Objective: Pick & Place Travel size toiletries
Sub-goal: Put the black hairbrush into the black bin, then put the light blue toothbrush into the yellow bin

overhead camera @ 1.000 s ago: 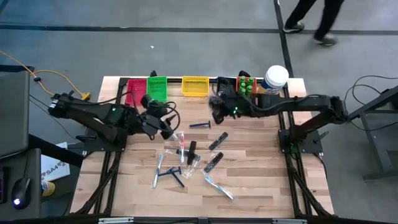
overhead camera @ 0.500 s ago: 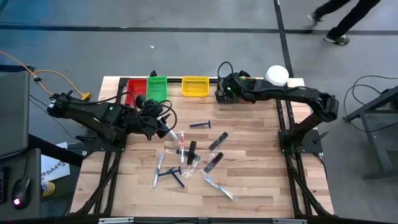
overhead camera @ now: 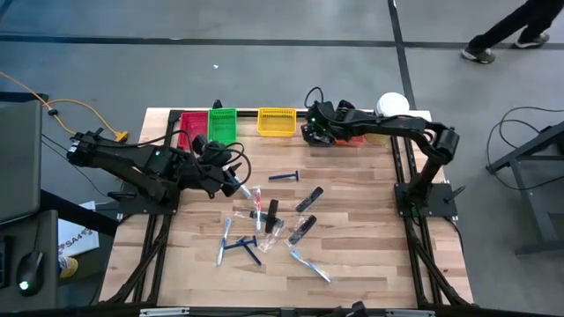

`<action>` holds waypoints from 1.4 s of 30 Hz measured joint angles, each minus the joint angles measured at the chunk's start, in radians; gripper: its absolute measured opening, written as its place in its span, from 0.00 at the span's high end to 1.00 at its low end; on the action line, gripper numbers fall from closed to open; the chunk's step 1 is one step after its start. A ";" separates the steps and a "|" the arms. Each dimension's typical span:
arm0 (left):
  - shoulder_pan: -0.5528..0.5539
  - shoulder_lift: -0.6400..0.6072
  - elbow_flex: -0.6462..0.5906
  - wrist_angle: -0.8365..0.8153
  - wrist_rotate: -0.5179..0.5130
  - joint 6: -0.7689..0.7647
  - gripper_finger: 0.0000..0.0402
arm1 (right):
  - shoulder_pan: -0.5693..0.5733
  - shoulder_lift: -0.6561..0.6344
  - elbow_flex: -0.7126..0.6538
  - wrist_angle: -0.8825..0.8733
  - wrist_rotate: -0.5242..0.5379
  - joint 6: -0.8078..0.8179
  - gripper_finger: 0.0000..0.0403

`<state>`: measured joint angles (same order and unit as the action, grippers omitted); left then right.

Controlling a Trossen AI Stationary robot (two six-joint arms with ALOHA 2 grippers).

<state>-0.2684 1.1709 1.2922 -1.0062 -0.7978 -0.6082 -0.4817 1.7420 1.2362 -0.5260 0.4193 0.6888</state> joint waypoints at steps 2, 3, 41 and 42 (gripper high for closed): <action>0.000 0.000 0.000 -0.003 0.008 0.001 0.45 | 0.000 0.011 0.000 0.000 0.000 0.000 0.89; 0.000 0.000 0.000 -0.008 0.013 0.001 0.45 | 0.000 0.013 0.000 0.000 0.000 0.000 0.87; 0.000 0.000 0.000 -0.073 0.102 -0.033 0.45 | -0.021 -0.213 0.000 -0.132 -0.175 0.017 0.47; 0.000 0.000 0.000 -0.077 0.102 -0.034 0.45 | -0.021 -0.232 0.000 -0.139 -0.196 0.027 0.47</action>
<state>-0.2684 1.1713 1.2922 -1.0834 -0.6960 -0.6422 -0.5026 1.5104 1.2358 -0.6647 0.2234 0.7153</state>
